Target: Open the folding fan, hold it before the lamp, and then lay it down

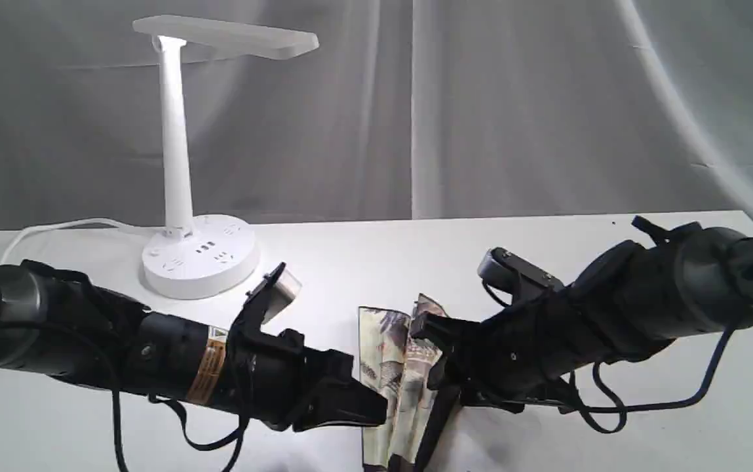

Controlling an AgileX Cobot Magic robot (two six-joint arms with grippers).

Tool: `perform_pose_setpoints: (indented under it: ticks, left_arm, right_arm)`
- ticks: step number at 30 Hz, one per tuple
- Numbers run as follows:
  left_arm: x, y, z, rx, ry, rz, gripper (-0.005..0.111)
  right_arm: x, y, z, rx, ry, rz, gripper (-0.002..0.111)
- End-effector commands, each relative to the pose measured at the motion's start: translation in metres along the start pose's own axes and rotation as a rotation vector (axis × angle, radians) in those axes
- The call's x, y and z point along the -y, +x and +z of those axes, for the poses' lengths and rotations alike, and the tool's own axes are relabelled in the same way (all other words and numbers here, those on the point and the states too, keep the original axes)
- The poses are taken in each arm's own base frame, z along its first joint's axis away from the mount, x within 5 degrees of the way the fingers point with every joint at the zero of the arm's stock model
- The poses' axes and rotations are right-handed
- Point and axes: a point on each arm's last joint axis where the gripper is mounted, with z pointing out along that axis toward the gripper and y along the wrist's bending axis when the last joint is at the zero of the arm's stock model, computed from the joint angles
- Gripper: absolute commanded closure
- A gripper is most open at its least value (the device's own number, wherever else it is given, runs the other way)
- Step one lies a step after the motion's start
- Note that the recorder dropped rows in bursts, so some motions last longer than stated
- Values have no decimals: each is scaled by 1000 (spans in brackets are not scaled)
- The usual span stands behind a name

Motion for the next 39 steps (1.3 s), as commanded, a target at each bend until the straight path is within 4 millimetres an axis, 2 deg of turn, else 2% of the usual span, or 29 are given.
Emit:
perform_pose_setpoints:
  ticks: [1, 7, 12, 17, 22, 28, 34, 39]
  left_arm:
    - [-4, -3, 0, 10, -80, 30, 107]
    - [-20, 0, 6, 24, -152, -2, 107]
    - [-29, 4, 14, 42, -117, -34, 107]
    - [-20, 2, 16, 55, -5, -27, 107]
    - [-6, -4, 14, 122, 136, 69, 107]
    - [-15, -6, 23, 163, -51, 177, 107]
    - [11, -4, 38, 159, 74, 404, 107]
    - [11, -8, 51, 129, -97, 426, 107]
  right_arm:
    - [7, 1, 13, -12, 29, -135, 68]
    - [1, -8, 13, 11, 15, -188, 68]
    - [0, -7, 13, -2, 9, -300, 69]
    - [0, -7, 13, -3, 6, -379, 73]
    - [0, -7, 13, -3, 6, -399, 74]
    - [0, -6, 13, -4, 6, -427, 74]
    - [1, -7, 13, 5, 12, -436, 74]
    - [0, -6, 13, -6, 4, -435, 74]
